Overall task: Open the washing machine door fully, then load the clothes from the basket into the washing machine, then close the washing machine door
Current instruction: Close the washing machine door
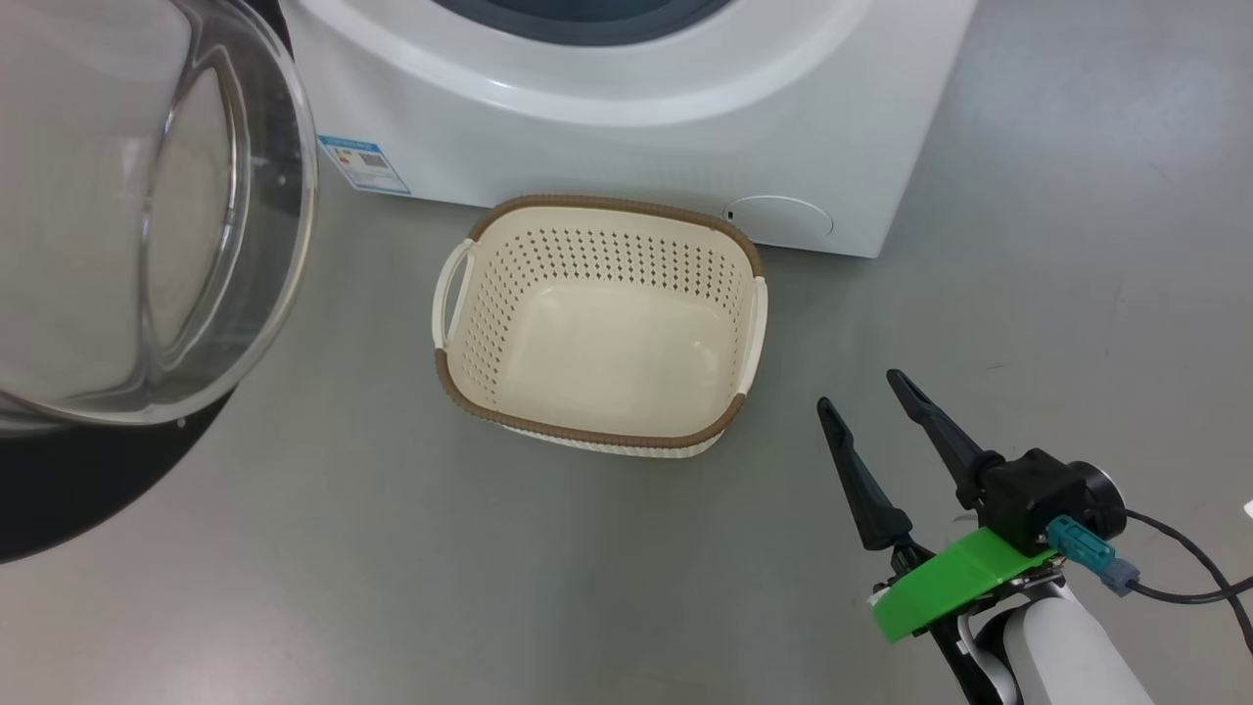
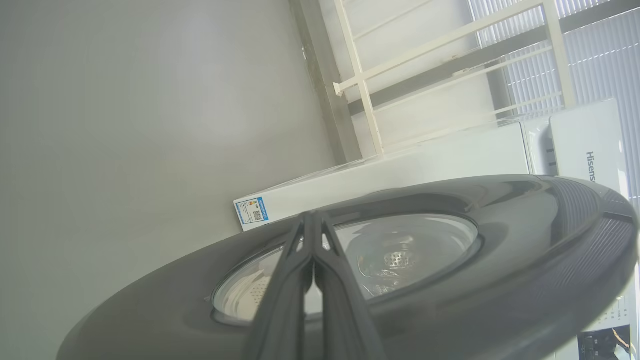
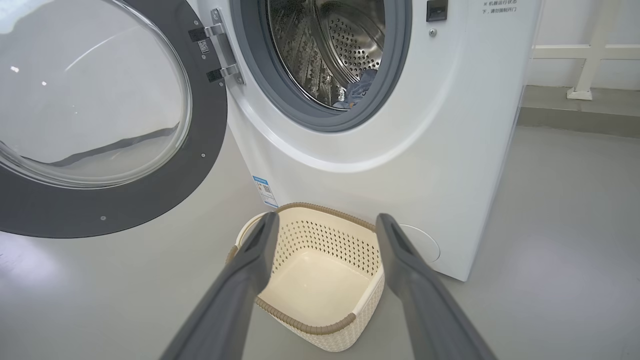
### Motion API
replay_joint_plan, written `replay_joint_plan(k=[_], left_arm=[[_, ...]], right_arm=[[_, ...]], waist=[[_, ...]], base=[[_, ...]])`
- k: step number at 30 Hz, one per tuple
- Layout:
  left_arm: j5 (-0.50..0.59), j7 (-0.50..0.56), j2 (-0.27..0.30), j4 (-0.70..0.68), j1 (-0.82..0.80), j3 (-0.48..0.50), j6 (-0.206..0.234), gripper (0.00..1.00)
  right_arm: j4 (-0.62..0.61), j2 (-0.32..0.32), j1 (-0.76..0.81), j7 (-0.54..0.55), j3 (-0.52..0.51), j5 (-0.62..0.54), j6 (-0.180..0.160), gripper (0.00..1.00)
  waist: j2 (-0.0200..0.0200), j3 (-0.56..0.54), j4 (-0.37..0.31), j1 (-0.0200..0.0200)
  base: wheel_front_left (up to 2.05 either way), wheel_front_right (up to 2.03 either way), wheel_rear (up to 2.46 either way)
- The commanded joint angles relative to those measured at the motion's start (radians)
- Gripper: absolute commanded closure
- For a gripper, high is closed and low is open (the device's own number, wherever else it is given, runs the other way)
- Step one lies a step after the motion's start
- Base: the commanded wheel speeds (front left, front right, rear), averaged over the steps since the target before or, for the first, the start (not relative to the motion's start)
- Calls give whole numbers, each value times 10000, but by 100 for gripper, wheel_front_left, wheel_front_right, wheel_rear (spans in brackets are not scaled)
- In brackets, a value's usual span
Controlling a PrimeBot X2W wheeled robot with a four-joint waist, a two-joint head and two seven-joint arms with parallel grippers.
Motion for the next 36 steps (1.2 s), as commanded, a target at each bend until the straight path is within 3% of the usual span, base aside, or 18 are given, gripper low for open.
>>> replay_joint_plan(k=[1, 24, 36], left_arm=[[-74, 167, 507, -299, 255, 17, -70, 100], [-1320, 2102, -895, -2799, 2410, -682, -71, 100], [-1695, 2230, -1871, -4081, 3207, -1004, -71, 100]], right_arm=[[-201, 110, 42, -118, 247, 34, 16, 0], [325, 352, 221, -438, 385, 271, 16, 0], [559, 442, 277, -519, 454, 377, 16, 0]], waist=[[0, -23, 3, 0], [0, -942, -134, 0], [0, -1278, -266, 0]], base=[[0, 0, 0], [0, 0, 0], [0, 0, 0]])
